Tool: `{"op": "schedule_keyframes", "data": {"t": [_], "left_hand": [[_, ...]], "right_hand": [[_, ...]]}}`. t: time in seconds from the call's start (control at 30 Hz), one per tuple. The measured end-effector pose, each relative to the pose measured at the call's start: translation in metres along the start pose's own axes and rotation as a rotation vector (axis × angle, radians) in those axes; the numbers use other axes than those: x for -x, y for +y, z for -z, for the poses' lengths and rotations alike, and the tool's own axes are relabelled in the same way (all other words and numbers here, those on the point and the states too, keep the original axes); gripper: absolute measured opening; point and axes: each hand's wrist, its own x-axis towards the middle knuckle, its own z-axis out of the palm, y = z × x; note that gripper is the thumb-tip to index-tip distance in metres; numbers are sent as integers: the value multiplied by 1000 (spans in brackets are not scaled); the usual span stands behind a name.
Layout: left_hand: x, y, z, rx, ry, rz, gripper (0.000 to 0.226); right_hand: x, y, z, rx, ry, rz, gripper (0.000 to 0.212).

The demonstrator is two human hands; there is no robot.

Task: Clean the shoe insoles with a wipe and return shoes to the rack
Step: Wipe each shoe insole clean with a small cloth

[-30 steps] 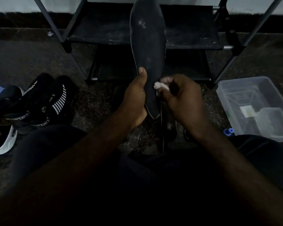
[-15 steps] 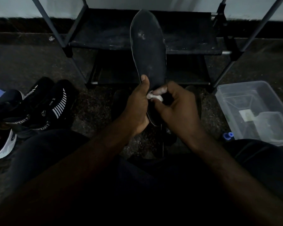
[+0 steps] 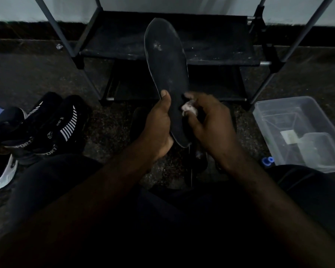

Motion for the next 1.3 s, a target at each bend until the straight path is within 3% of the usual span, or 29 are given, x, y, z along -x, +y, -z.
{"op": "schedule_keyframes", "data": {"t": [0.07,0.2,0.33,0.5,0.63,0.7,0.8,0.97,1.1,1.23,1.3], "left_hand": [[-1,0,-1,15,9,9,54],[-2,0,-1,35,-1,29,63],[-6,-1,2,18,36,-2,58],[-4,-1,3,-24,33,20,63],[-3,1,1,24,58,1,58],[-4,0,2,2,56,-7,60],[-2,0,1,-23,60,-4,61],[-5,2,0,-10,97,-33,61],[-4,-2,2,-30,87,-5,62],[-7,-4,3,-26,66,-8,58],[-8,-4,4,-68,78,-19,59]], "right_hand": [[1,1,1,33,38,-19,18],[7,-5,-5,5,-110,115,13],[0,7,0,-22,24,-52,13],[10,-8,-8,-21,-68,97,9],[2,1,-4,8,63,-85,9],[2,1,-4,10,52,-63,8],[10,-7,-9,16,-102,77,10],[1,0,-1,-19,44,-60,9],[13,-13,-9,-20,-75,77,10],[4,-3,-7,-5,86,-53,12],[4,-5,-5,-46,15,-13,12]]}}
